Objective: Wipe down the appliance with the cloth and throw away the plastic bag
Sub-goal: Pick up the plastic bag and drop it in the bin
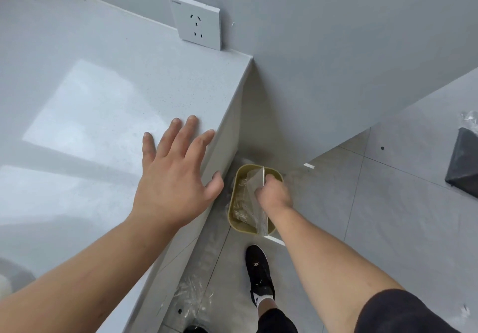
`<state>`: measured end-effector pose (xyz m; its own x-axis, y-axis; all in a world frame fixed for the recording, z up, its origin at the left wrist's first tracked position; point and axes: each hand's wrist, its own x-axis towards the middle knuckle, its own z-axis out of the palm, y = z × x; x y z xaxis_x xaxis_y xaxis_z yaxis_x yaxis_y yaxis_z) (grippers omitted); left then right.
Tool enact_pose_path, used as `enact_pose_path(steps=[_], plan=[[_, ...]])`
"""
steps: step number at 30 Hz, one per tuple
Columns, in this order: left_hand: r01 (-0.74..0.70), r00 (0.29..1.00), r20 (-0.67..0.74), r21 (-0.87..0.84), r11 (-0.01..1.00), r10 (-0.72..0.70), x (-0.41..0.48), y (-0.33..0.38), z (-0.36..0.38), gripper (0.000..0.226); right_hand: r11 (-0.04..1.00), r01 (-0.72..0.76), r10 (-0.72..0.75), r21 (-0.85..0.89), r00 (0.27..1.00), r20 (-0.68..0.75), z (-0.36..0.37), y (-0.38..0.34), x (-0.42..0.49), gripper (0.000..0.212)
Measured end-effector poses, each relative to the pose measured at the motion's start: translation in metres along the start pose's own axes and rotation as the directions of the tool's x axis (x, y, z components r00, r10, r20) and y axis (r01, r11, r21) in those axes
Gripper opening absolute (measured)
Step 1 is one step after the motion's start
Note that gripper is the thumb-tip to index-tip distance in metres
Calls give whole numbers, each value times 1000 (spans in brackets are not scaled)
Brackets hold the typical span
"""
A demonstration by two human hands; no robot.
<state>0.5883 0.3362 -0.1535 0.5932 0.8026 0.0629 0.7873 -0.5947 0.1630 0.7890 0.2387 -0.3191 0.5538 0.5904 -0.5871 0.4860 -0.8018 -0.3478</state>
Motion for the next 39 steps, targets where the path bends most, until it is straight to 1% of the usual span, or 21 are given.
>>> enact_pose_path(steps=[3, 7, 11, 14, 19, 24, 28, 35, 39], plan=[[1, 1000, 1, 4, 1000, -1, 0, 0, 1, 73, 1000, -9, 10, -27, 1000, 9, 12, 4, 5, 6], [3, 1000, -4, -8, 1000, -3, 0, -1, 1, 71, 998, -14, 15, -55, 1000, 22, 22, 9, 7, 19], [6, 1000, 1, -17, 1000, -6, 0, 0, 1, 71, 992, 17, -15, -122, 1000, 19, 21, 10, 4, 26], [6, 1000, 13, -6, 1000, -6, 0, 1, 0, 71, 989, 67, -65, -134, 998, 15, 12, 7, -1, 28], [15, 999, 35, 4, 1000, -15, 0, 1, -2, 71, 966, 177, -185, -188, 982, -30, -11, -3, -15, 47], [15, 999, 49, -5, 1000, -15, -1, 2, -6, 73, 936, 256, -280, -242, 957, -69, -40, -7, -36, 63], [26, 995, 101, -26, 999, -23, -1, 4, -15, 75, 899, 324, -360, -295, 930, -75, -65, -9, -55, 72], [74, 968, 245, -53, 996, -59, -3, 12, -42, 86, 838, 408, -468, -363, 879, -91, -111, -22, -88, 84], [79, 968, 240, -42, 996, -67, -7, 14, -68, 88, 805, 449, -524, -388, 844, -111, -138, -36, -108, 90]])
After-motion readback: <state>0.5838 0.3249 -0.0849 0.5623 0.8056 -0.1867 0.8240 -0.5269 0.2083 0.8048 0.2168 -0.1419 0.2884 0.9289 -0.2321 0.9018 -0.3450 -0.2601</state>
